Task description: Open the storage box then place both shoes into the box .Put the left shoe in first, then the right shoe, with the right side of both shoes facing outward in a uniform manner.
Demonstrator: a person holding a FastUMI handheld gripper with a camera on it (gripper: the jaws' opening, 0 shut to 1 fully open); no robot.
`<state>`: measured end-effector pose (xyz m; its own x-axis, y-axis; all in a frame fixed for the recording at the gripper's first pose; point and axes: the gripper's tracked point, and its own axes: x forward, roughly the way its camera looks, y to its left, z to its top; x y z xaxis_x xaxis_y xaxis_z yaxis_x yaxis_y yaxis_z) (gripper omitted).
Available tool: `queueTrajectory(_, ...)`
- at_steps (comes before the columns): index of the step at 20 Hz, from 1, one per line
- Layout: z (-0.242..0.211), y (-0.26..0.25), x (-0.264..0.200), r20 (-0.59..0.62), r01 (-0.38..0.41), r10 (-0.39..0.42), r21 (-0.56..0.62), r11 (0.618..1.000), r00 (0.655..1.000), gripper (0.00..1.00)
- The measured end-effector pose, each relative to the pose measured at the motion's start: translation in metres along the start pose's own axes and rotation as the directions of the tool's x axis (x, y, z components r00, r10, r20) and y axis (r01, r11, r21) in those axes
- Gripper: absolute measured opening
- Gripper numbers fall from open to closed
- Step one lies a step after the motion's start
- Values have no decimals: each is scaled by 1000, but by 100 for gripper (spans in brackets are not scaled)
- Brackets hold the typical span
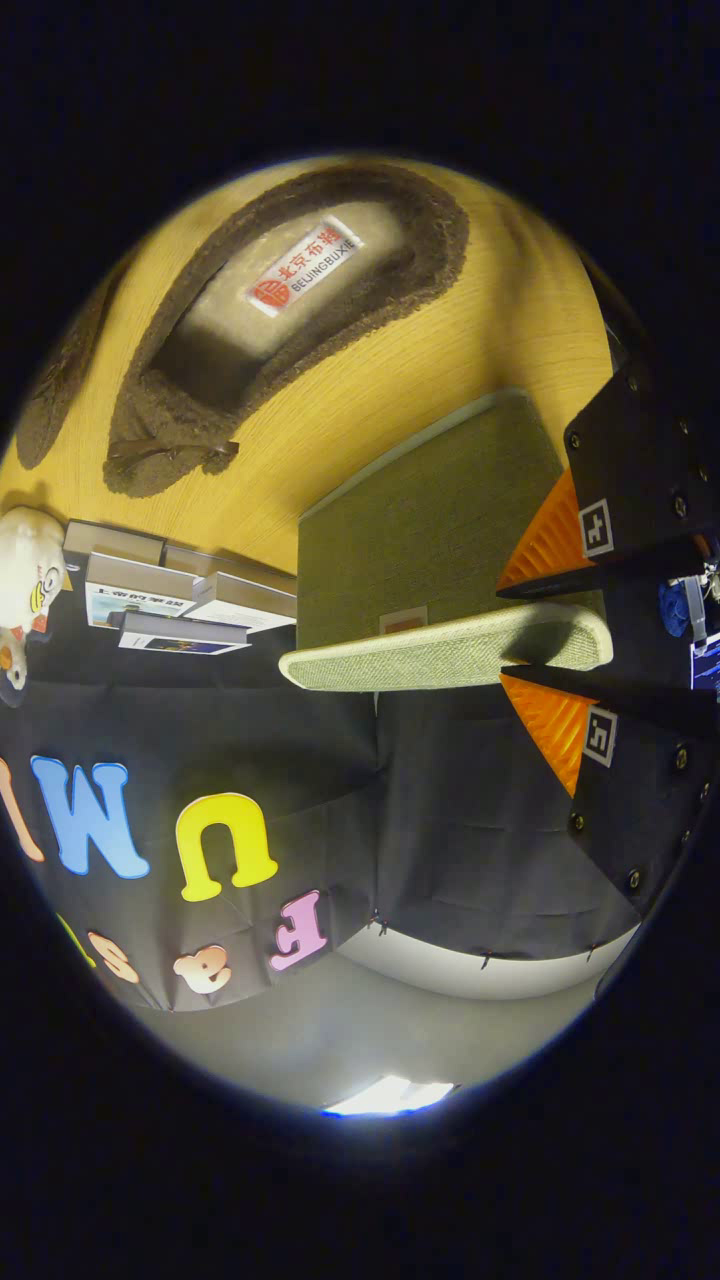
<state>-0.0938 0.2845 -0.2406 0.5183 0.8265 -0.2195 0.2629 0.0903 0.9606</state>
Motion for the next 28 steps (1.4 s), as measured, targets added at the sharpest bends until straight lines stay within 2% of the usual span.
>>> queueTrajectory(3, -7, 3, -4, -38, 0, -1, -34, 999, 999, 40)
queueTrajectory(5, -14, 7, -4, -68, -9, 2, -101, 995, 998, 40)
queueTrajectory(6, -10, 14, 8, -4, -14, 13, -99, 995, 1000, 40)
queueTrajectory(7, -4, 16, 1, -18, -20, 18, -106, 994, 1000, 0)
queueTrajectory(11, -14, 24, -4, -55, 4, -14, -172, 985, 998, 0)
queueTrajectory(19, -22, 101, -5, -92, -10, -24, -354, 935, 996, 0)
queueTrajectory(23, -38, 134, 7, -107, -9, -47, -471, 882, 993, 0)
queueTrajectory(28, -63, 168, 30, -117, -10, -65, -547, 837, 991, 0)
